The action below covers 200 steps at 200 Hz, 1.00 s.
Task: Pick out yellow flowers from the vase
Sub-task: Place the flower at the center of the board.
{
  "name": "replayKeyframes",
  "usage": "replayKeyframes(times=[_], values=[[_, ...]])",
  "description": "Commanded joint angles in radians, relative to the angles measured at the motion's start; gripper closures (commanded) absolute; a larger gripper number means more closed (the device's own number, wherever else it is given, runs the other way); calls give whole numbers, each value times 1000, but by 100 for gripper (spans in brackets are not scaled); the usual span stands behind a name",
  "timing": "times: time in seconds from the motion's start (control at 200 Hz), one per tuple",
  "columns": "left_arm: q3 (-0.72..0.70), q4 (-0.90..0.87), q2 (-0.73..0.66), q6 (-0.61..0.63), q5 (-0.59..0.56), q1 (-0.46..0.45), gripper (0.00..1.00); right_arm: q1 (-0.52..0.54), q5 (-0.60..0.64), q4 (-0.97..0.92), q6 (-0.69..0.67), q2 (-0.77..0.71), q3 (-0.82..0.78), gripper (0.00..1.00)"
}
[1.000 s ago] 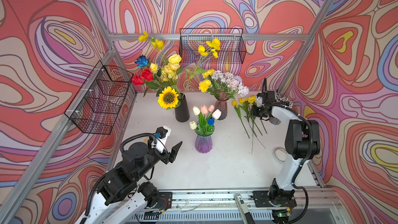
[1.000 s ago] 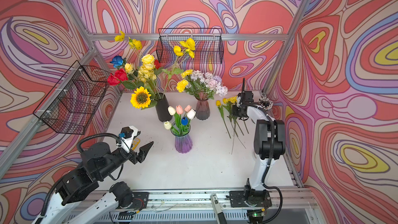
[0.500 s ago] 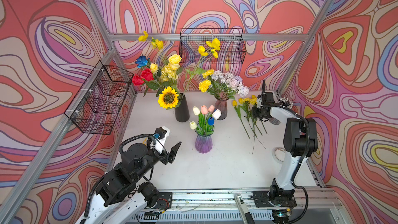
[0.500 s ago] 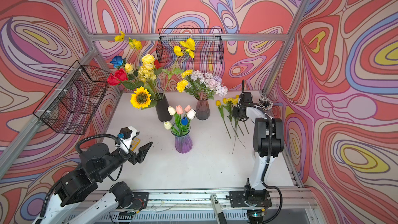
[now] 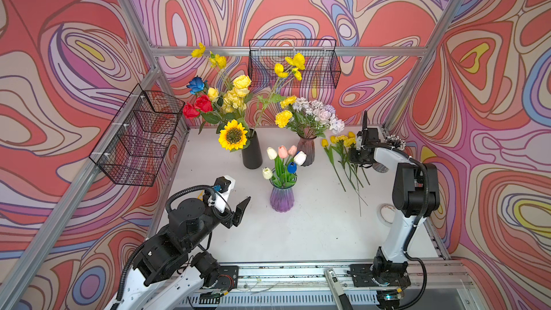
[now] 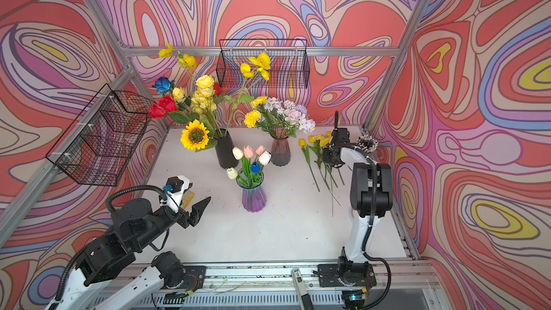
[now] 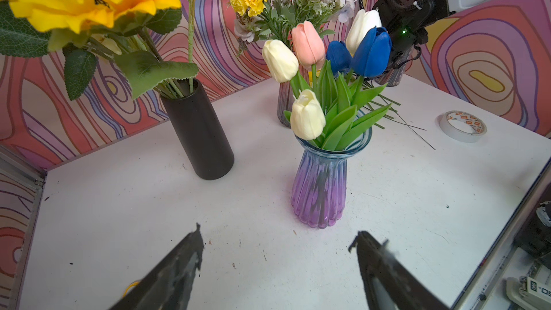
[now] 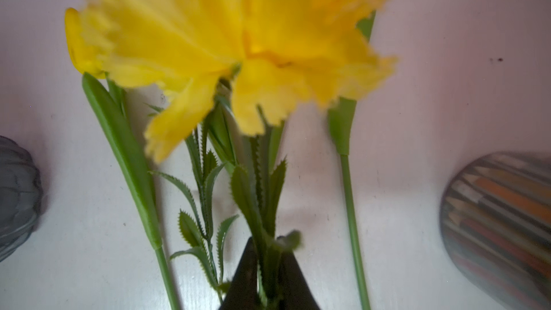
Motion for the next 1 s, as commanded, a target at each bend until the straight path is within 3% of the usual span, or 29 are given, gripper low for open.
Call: replayKeyframes(times=[0.0,0.371,0.606,0.811,0.997], values=[[1,-37,-15,23,-20,4,16,-6,18,-9,-2,-33,3,83],[1,-42,-35,15,-29,4,16,-7,-52,-54,-5,-207,-1,66],[-1,-25,-12,11,-18,4,16,-6,-81,-127,-23,-270,48,62],[-7,-10,-4,11,-15,4,16,33,-449,15,-112,-402,-37,64],[-5,6,13,5,-11,4,16,150,-537,208,-205,-535,-143,66]])
